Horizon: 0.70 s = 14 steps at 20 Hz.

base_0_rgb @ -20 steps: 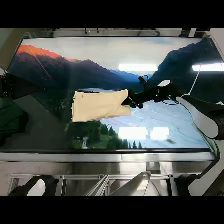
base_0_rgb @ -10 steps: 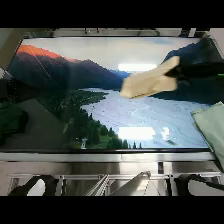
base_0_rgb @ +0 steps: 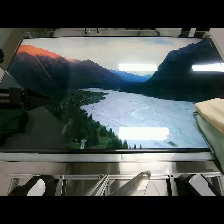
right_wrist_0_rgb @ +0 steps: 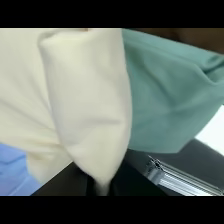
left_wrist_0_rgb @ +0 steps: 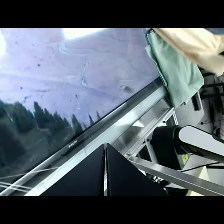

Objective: Fold the shirts.

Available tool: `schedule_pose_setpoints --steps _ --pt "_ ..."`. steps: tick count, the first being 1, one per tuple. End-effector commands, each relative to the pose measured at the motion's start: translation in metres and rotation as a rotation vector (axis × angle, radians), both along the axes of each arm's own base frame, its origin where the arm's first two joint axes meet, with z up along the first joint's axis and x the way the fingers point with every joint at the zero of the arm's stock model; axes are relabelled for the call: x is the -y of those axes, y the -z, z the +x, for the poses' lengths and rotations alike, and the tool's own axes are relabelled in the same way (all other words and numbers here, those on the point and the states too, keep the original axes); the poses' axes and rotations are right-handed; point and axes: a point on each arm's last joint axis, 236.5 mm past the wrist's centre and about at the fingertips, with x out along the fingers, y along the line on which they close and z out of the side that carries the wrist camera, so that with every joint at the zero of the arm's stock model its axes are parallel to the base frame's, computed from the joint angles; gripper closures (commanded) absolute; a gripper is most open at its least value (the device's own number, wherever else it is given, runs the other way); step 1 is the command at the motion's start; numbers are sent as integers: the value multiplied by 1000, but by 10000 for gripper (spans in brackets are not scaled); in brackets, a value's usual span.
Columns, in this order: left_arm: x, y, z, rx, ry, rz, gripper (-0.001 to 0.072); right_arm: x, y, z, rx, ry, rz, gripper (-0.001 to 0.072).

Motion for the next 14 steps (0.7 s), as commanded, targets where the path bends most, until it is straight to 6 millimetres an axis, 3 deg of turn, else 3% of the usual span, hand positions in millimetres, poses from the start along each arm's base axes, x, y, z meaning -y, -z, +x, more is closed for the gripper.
schedule_pose_setpoints --steps 1,2,3,5,7,8,10,12,13,14 --pt "0 -6 0 18 8 5 694 -9 63 -57 -183 80 109 403" --pt "0 -8 1 24 7 7 694 -14 71 -61 -212 80 152 57" --pt "0 -8 0 26 8 7 694 -17 76 -63 -232 76 182 13" --pt "0 -8 0 24 9 7 694 -20 78 -61 -232 71 199 13" --pt "0 -9 2 30 3 2 694 -21 65 -48 -185 44 209 13" --pt "0 -9 3 33 -2 2 694 -23 54 -32 -123 36 219 13" --pt "0 -10 3 34 -2 1 694 -42 16 27 95 -81 262 13" --pt "-1 -10 10 48 -27 3 694 -88 -45 103 414 -267 337 29" --pt "-2 -11 13 60 -42 6 694 -120 -78 133 564 -377 382 81" --pt "-3 -14 16 78 -58 12 695 -156 -113 155 716 -506 422 435"
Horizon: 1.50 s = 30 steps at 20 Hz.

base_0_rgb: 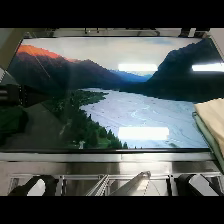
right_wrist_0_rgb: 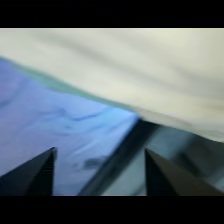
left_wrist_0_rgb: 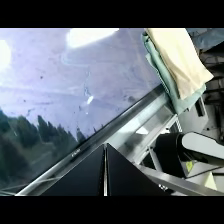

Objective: Fold the shirts.

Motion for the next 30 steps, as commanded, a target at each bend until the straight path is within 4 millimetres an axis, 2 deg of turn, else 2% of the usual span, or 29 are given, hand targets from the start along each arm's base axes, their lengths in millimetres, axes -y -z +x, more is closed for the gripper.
schedule_pose_setpoints --steps 1,2,3,4,6,7,9,11,13,16,21,25,30 --pt "-2 -7 8 50 -49 13 695 -121 -132 91 618 -368 180 664" --pt "-2 -11 8 74 -59 21 694 -153 -163 99 748 -460 195 690" --pt "-2 -14 5 93 -61 34 695 -179 -180 101 824 -538 186 691" --pt "1 -19 -2 142 -43 50 695 -205 -187 97 855 -626 156 691" --pt "6 -12 -18 187 -47 67 694 -246 -179 78 850 -758 111 692" --pt "9 -2 -26 187 -65 66 694 -263 -167 66 840 -809 77 693" --pt "15 30 -45 164 -109 55 694 -281 -137 46 842 -844 -5 692" --pt "21 61 -61 127 -134 42 694 -283 -113 36 878 -781 -48 692" --pt "22 76 -68 112 -152 38 694 -280 -94 33 863 -749 -47 693" --pt "25 77 -74 115 -137 39 694 -281 -89 37 846 -740 -17 693" --pt "22 68 -65 116 -137 38 696 -281 -84 40 832 -735 4 691" --pt "22 79 -63 34 -112 14 696 -282 -84 40 832 -736 5 691" --pt "27 91 -71 -94 -41 -39 698 -282 -84 40 832 -736 5 691"
